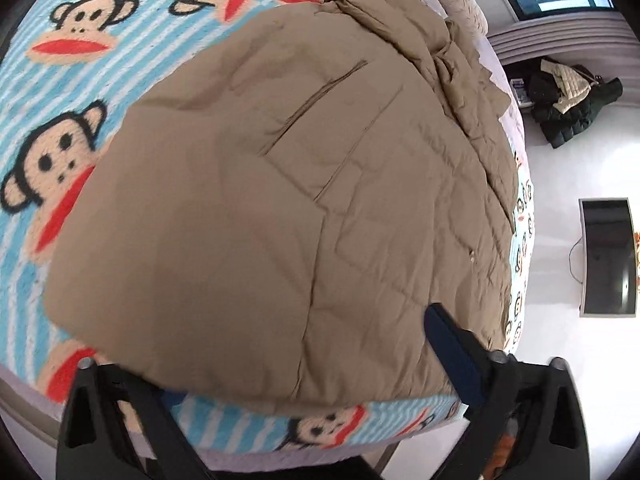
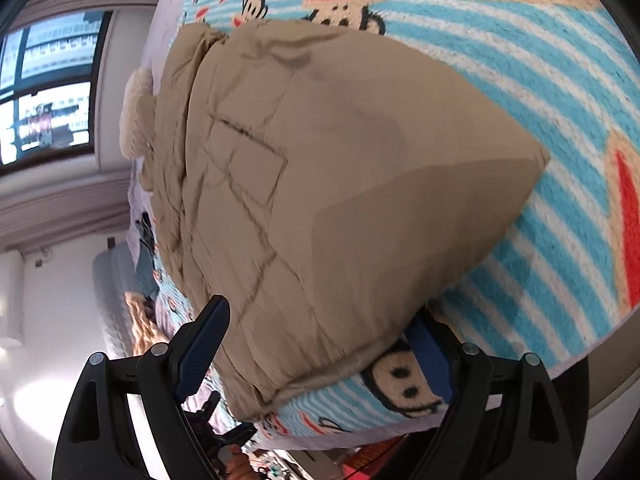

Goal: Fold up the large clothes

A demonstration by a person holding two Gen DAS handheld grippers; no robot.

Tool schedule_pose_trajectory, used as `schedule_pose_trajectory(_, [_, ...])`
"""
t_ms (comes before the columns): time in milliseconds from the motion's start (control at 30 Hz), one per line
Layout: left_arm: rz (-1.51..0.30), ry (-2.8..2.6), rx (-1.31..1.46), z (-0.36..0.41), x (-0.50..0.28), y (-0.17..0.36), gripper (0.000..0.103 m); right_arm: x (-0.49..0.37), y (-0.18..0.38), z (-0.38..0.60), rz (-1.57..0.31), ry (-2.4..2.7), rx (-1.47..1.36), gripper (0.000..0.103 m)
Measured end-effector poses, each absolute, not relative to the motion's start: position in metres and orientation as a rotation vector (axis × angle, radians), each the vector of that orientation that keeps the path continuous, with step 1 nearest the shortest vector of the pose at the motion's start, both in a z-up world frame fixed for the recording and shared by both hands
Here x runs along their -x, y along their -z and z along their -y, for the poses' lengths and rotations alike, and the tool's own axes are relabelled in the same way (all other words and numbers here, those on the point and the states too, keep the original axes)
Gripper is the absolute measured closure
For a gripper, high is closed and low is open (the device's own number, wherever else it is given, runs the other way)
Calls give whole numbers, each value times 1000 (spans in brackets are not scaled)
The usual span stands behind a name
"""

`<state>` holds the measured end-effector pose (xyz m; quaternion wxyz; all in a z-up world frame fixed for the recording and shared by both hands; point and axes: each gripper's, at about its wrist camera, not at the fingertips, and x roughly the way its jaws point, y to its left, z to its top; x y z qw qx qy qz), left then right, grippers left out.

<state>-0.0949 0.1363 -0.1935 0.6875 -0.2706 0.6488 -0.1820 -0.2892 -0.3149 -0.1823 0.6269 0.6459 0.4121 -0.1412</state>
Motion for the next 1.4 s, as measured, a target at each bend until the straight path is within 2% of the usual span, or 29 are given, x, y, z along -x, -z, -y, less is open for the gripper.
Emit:
schedule_pose_trajectory(33, [-1451,412,604,-135,94,192,23,290,181,315,-940,326,-1492,14])
schedule_pose_trajectory(100, [-1446,448,608,-132,91,189,53,290,182,316,-931,330,-1516,20])
schedule_pose_trajectory(133, [-1447,470,611,-131,89,189,61,293,183,318,-929,330,-1536,34])
schedule_pose_trajectory(167, [-1445,496,611,-129,88,186,75,294,185,319,-930,330,-1551,52])
schedule_pose_trajectory(200, [-1441,511,603,-130,87,183,81,294,187,319,-934,340,-1570,61])
schedule_pose_trajectory(233, [-1431,524,592,-130,87,179,82,298,188,319,-940,354,-1578,81])
schedule_pose_trajectory(267, [-1416,537,583,-131,86,173,87,297,188,318,-939,363,-1582,90])
schedule_pose_trajectory(367, [-1380,557,580,-134,83,155,88,293,178,317,-921,358,-1551,95])
schedule_pose_trajectory(700, [-1194,617,528,-129,50,67,88,247,98,341,-874,243,-1350,96])
schedule_pose_trajectory(1067, [-980,598,464,-81,-41,-43,88,115,-14,399,-848,77,-1076,97])
schedule_pose_trajectory(1233, [-968,544,459,-59,-88,-50,88,45,-28,426,-900,34,-986,97])
schedule_pose_trajectory(1400, [-1000,476,439,-43,-141,-29,88,-19,-17,438,-946,31,-925,97])
